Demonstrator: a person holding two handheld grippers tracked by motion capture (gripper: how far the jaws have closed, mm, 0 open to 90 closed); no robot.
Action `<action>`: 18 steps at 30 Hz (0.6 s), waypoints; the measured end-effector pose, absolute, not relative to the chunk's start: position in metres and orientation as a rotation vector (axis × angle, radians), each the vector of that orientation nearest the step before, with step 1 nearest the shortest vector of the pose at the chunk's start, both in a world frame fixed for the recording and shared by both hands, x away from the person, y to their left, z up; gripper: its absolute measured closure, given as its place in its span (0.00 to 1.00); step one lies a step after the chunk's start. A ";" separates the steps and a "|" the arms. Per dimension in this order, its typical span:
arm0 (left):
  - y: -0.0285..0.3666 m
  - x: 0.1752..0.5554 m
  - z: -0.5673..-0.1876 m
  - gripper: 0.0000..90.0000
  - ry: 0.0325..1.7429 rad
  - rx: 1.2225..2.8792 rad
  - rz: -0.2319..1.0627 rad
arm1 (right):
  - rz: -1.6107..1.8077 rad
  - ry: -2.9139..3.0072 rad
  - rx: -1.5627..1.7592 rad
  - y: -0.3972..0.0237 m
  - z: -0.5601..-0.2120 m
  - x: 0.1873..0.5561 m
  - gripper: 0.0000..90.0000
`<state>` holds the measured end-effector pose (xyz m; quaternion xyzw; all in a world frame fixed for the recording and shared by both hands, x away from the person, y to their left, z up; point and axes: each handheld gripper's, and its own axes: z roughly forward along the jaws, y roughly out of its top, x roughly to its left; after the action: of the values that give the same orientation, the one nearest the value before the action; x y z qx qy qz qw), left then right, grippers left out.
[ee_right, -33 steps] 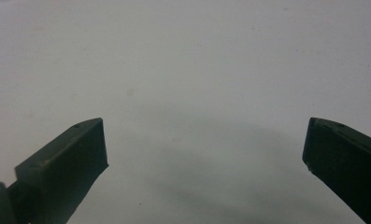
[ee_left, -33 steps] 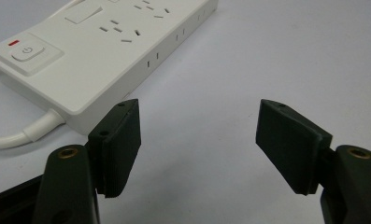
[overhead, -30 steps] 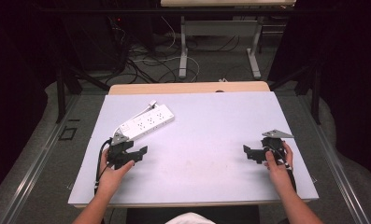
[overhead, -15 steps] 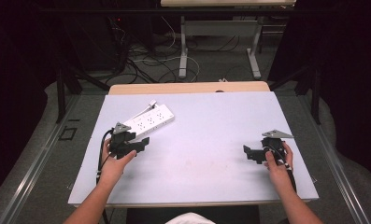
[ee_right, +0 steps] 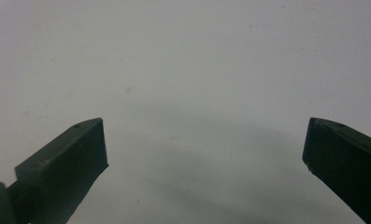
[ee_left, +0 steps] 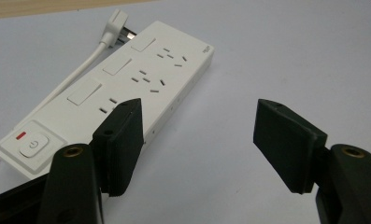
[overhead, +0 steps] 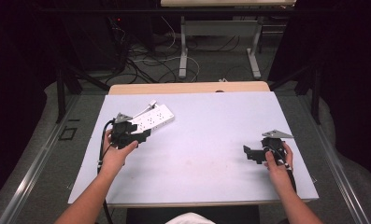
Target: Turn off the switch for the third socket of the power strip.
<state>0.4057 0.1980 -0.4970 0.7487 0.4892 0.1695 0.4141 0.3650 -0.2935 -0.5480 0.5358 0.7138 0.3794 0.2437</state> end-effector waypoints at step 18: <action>0.189 0.428 -0.480 0.36 1.249 1.880 0.412 | 1.036 1.950 1.463 -0.294 -0.548 0.365 0.00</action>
<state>0.4283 0.1889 -0.4795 0.7470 0.4964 0.1636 0.4109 0.3654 -0.2936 -0.5485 0.5357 0.7139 0.3792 0.2441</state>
